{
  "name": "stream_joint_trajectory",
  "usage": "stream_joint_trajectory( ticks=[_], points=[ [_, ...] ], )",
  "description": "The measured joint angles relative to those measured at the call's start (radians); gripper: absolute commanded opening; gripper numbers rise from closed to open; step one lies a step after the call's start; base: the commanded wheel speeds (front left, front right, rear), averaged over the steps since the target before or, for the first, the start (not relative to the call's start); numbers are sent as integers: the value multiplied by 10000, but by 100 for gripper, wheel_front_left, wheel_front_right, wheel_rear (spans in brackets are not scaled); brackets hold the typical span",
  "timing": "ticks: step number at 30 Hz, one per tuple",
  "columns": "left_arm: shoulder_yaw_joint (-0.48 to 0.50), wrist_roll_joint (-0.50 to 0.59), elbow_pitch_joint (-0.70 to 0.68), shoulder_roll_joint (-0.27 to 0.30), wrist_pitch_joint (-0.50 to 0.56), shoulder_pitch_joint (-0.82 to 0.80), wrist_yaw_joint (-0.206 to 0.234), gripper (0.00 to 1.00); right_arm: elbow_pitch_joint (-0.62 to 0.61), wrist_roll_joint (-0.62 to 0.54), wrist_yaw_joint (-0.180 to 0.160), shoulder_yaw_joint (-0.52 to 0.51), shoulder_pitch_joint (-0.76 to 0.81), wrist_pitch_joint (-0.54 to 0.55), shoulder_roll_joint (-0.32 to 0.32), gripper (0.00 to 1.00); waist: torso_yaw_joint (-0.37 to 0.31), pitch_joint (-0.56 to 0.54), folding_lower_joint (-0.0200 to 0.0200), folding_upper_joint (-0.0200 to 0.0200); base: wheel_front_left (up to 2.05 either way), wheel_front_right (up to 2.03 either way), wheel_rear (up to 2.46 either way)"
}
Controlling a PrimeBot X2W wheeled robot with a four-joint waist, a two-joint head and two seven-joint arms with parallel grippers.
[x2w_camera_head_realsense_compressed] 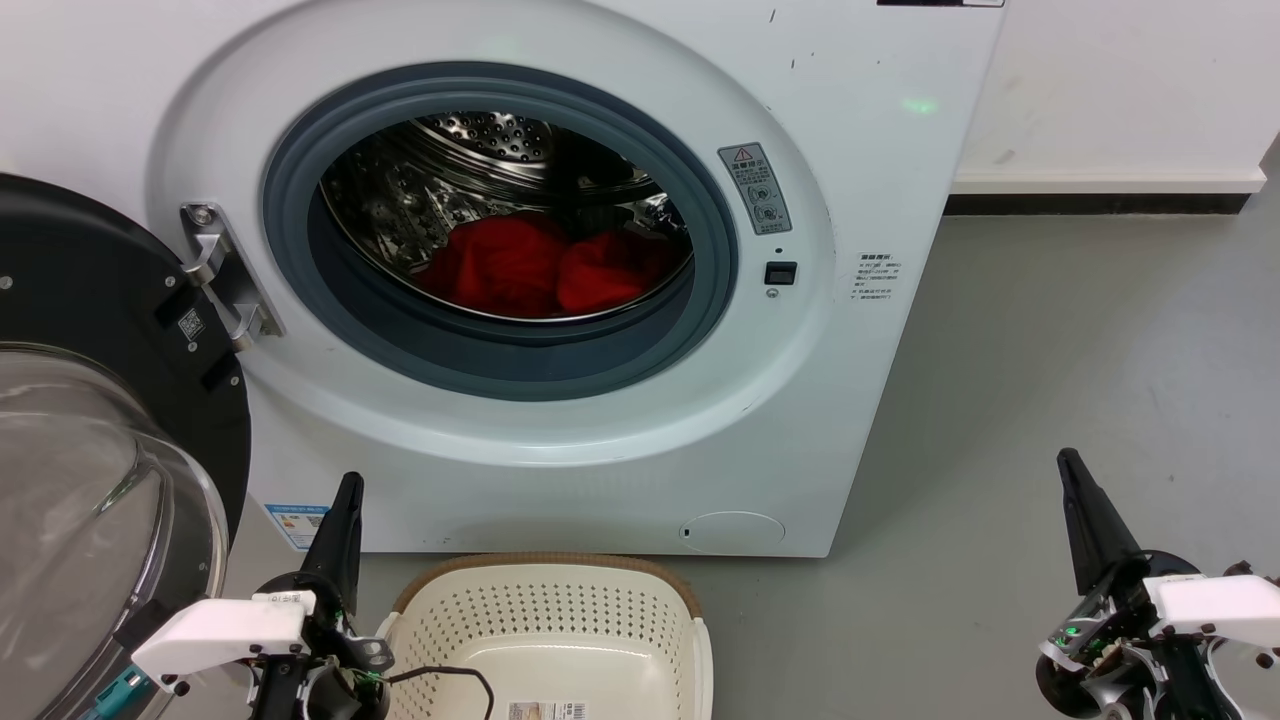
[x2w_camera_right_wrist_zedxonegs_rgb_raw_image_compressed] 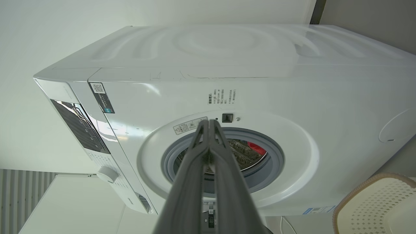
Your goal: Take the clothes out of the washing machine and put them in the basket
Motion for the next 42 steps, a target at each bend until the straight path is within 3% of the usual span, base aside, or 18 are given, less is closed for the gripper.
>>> stream_joint_trajectory(
  ticks=[40, 41, 42],
  points=[
    [0, 0, 0, 0, 0, 0, 0, 0, 0, 0, 0, 0, 0, 0, 0, 0, 0, 0, 0, 0, 0, 0, 0],
    [-33, 0, 188, -19, -6, 136, 13, 100, 174, 4, -2, 8, 129, -2, 6, 100, 0, 1, 0, 0, 0, 0, 0],
    [-46, 0, 274, -31, -6, 240, 15, 100, 253, 4, -2, 15, 223, 0, 8, 100, -1, 1, 0, 0, 0, 0, 0]
  ],
)
